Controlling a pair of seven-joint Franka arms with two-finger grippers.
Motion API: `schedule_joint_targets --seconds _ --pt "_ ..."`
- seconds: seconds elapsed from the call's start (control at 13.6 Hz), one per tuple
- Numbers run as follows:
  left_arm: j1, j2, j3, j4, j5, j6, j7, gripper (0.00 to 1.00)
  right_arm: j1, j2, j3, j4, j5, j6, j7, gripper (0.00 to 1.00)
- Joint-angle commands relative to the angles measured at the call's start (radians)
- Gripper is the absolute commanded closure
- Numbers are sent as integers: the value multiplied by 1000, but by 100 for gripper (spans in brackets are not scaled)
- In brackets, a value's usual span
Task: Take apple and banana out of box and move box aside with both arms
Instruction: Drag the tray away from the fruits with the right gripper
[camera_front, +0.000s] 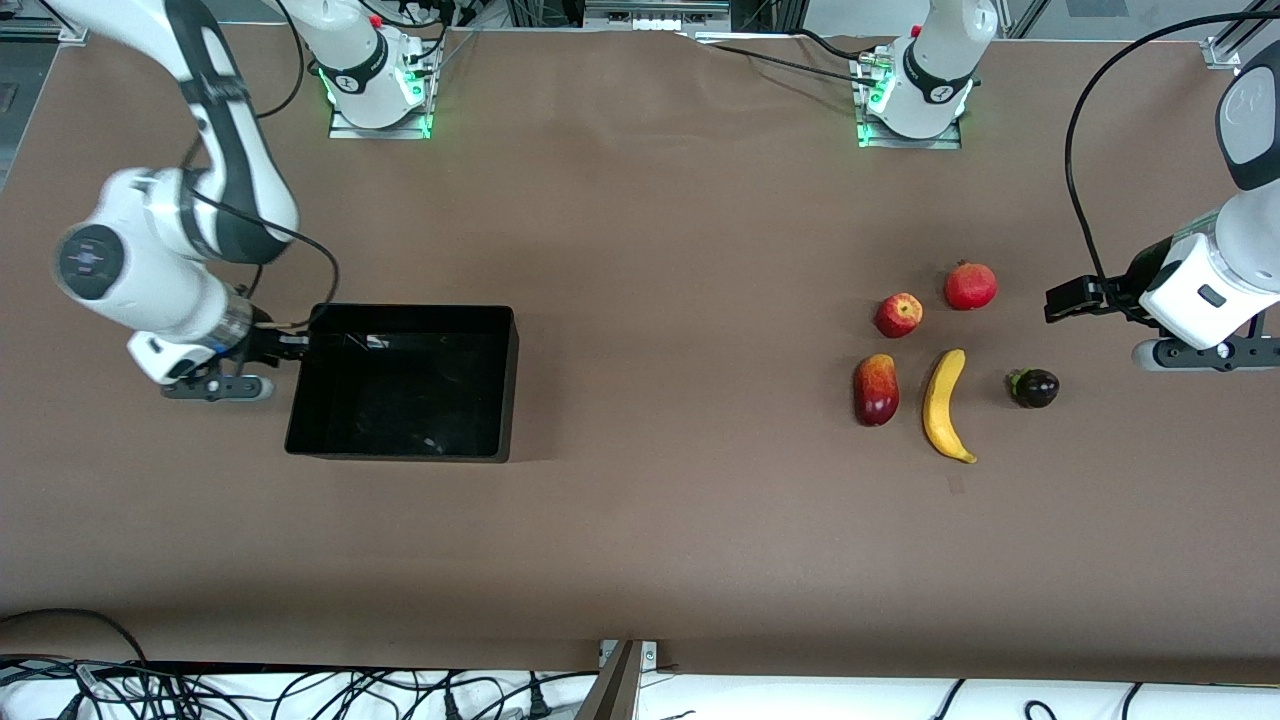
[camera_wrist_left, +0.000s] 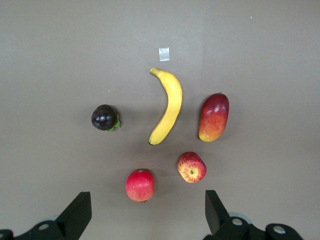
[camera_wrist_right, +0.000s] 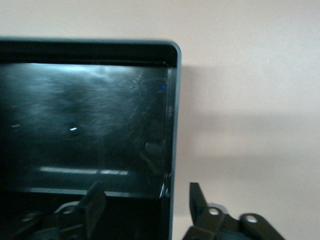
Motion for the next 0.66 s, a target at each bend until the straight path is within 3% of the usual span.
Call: schedule_joint_targets --seconds 0.0,0.22,0.59 --pt "-1 -3 2 1 -10 13 12 0 7 6 1 248 -4 -224 -29 0" --pt "-2 -1 3 1 -8 19 12 0 13 1 3 395 6 -427 -22 0" --pt "-2 6 0 1 -7 28 14 0 12 -34 -8 440 6 -489 -31 0"
